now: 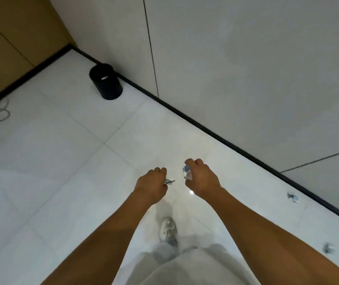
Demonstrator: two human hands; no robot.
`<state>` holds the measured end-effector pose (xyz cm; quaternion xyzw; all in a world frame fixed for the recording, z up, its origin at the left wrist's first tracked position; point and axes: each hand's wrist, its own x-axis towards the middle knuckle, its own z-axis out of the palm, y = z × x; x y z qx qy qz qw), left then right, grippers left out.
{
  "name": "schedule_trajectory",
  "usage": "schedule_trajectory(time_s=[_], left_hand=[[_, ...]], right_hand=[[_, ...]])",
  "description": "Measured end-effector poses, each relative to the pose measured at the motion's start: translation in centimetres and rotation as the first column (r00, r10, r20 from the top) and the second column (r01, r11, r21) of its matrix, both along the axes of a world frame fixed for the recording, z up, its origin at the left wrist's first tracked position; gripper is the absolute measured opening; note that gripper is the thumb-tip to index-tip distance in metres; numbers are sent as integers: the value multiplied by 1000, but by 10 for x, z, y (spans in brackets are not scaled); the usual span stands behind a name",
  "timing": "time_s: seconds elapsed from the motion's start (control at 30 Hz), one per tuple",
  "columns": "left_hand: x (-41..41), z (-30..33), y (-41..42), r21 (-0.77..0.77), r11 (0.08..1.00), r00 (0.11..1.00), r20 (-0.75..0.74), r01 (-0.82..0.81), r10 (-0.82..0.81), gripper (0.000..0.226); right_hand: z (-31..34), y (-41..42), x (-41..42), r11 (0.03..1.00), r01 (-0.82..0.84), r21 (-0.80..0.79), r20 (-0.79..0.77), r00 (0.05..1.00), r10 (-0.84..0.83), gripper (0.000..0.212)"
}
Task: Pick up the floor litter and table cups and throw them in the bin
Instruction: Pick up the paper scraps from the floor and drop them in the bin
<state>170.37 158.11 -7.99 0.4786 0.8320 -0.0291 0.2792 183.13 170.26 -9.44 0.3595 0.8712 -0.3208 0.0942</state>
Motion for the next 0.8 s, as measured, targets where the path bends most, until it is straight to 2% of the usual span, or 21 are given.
schedule_trajectory(time_s=[0.2, 0.37, 0.53, 0.8], left_hand=[[-114, -1, -22, 2, 990, 990, 5, -140, 140, 29], [-203, -15, -1, -21, 980, 979, 29, -199, 200, 30], [-311, -22, 50, -13, 956, 956, 18, -293, 293, 28], [-473, -6, 103, -7, 896, 896, 36, -443, 443, 27]], right_hand=[[-2, -6, -137, 981, -196, -1, 17, 980, 196, 45], [-13, 20, -235, 943, -331, -19, 55, 942, 332, 47], [-23, 76, -351, 924, -382, -28, 53, 922, 383, 47], [-3, 145, -535, 896, -443, -23, 32, 896, 444, 49]])
